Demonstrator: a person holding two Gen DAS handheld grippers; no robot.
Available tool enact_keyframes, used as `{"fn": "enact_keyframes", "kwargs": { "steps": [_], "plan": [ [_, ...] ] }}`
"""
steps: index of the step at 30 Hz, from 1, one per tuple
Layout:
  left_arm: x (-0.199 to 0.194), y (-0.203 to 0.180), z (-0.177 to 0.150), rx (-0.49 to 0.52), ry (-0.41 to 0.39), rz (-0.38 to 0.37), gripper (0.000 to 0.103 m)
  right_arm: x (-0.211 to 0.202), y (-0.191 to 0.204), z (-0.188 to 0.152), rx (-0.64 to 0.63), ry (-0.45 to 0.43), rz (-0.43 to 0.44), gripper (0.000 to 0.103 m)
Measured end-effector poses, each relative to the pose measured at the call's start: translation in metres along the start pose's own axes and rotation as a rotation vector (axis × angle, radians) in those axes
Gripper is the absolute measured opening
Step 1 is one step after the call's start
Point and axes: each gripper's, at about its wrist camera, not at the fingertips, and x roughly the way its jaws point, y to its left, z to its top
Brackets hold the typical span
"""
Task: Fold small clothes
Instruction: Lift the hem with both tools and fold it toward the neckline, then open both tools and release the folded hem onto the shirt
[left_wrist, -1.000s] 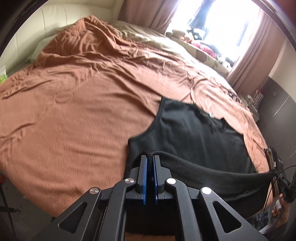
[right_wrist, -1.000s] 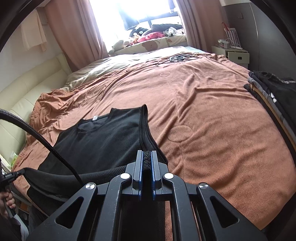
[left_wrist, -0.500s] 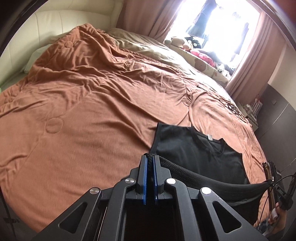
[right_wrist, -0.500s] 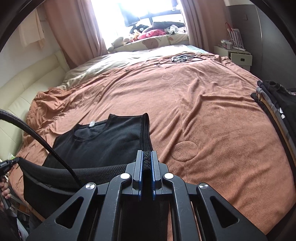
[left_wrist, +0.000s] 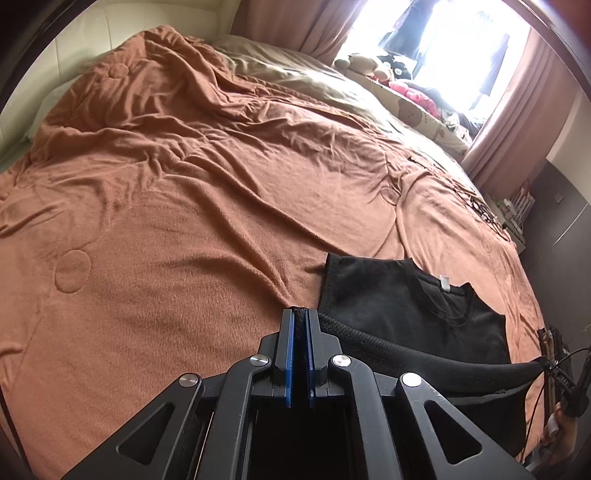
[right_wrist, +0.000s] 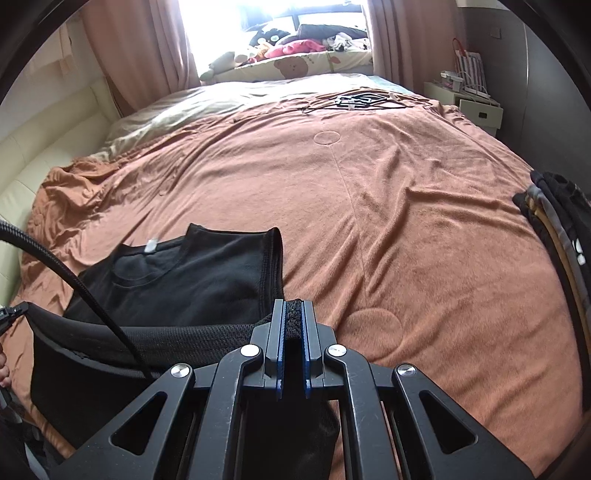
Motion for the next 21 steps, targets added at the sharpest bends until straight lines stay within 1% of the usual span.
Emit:
{"fn": "enact_keyframes", "kwargs": {
  "steps": [4,7,9,11,12,13,14,15,16,18,20,21],
  "plan": [
    [0.019,-0.002,0.009,0.004,0.018,0.014,0.006,0.020,0.001,0.011,0.011,0.012,-0.018,0.004],
    [0.034,-0.002,0.014,-0.002,0.045,0.008,0.006,0.029,-0.004,0.015,0.049,-0.005,-0.011,0.005],
    [0.040,-0.003,0.016,0.004,0.067,0.038,0.010,0.033,-0.006,0.014,0.074,0.003,-0.018,0.006],
    [0.041,-0.005,0.016,0.013,0.085,0.048,0.013,0.037,-0.006,0.014,0.083,0.032,-0.030,0.008],
    [0.040,-0.007,0.015,0.030,0.089,0.041,0.024,0.039,-0.007,0.014,0.085,0.045,-0.032,0.015],
    [0.039,-0.008,0.014,0.047,0.087,0.039,0.040,0.038,-0.008,0.014,0.085,0.052,-0.033,0.027],
    [0.037,-0.010,0.012,0.066,0.082,0.040,0.049,0.038,-0.008,0.014,0.082,0.055,-0.028,0.036],
    [0.033,-0.013,0.009,0.094,0.070,0.047,0.062,0.037,-0.009,0.013,0.077,0.054,-0.021,0.059],
    [0.031,-0.015,0.007,0.116,0.065,0.051,0.068,0.035,-0.009,0.012,0.065,0.052,-0.019,0.073],
    [0.030,-0.019,0.003,0.171,0.081,0.057,0.072,0.032,-0.008,0.009,0.037,0.055,-0.009,0.074],
    [0.032,-0.022,-0.002,0.212,0.115,0.061,0.072,0.031,-0.007,0.005,0.009,0.077,0.030,0.074],
    [0.035,-0.022,-0.005,0.238,0.142,0.066,0.072,0.031,-0.008,0.004,-0.003,0.087,0.034,0.074]
  ]
}}
